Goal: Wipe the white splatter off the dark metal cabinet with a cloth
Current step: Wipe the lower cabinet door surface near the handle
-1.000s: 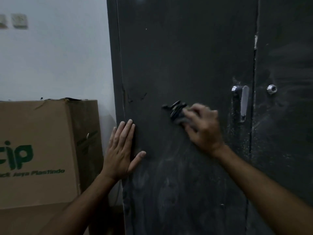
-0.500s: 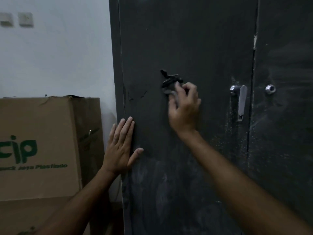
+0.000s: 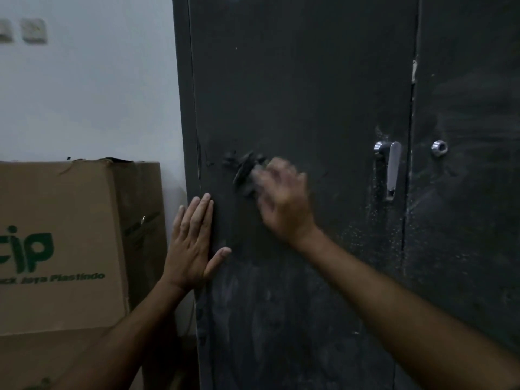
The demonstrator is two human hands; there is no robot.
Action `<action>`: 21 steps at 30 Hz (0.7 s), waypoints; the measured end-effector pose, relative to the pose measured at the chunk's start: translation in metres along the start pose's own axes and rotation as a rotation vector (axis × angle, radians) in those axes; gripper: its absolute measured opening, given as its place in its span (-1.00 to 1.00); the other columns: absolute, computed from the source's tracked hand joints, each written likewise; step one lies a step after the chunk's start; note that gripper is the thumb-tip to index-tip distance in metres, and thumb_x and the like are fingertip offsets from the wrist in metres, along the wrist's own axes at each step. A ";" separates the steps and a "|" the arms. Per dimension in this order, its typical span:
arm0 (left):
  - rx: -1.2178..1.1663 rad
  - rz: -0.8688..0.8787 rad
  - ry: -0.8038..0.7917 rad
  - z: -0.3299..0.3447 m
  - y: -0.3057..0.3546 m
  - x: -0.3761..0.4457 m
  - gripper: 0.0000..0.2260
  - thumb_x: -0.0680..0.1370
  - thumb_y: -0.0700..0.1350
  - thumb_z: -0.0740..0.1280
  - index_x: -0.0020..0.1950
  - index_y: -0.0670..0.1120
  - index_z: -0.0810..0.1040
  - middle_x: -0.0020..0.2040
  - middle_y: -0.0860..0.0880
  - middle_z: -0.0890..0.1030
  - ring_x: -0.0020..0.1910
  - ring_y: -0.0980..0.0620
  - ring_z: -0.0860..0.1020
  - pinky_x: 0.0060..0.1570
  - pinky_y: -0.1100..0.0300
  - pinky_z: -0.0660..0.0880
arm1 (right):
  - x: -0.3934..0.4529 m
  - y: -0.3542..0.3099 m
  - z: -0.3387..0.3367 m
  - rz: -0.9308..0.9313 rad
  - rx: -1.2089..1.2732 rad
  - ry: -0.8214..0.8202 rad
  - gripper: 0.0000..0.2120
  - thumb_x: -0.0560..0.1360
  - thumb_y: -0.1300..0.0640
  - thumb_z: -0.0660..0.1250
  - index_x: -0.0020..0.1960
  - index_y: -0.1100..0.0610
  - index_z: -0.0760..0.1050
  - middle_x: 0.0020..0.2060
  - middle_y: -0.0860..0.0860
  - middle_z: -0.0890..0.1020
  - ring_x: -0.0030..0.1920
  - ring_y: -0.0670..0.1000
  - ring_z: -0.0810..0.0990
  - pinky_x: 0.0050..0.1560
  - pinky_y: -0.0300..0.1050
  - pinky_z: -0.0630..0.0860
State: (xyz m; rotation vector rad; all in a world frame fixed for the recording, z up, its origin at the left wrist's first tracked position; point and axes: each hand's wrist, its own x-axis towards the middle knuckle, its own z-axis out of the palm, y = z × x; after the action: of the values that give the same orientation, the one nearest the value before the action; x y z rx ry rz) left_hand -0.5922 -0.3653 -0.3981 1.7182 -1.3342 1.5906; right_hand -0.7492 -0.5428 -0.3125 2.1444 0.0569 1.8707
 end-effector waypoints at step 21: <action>-0.033 -0.006 0.009 0.001 0.001 0.000 -0.16 0.66 0.37 0.03 0.64 -0.31 0.17 0.67 -0.25 0.16 0.67 -0.21 0.10 0.60 -0.27 0.13 | -0.054 0.093 -0.056 -0.320 -0.125 -0.213 -0.56 0.53 0.17 0.40 0.39 0.11 0.46 0.25 0.22 0.55 0.05 0.23 0.58 -0.01 0.11 0.48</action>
State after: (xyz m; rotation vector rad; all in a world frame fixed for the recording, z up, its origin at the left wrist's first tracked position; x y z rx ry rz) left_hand -0.5926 -0.3667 -0.3984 1.6929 -1.3419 1.5625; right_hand -0.8268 -0.6329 -0.3356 2.0923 0.2185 1.4256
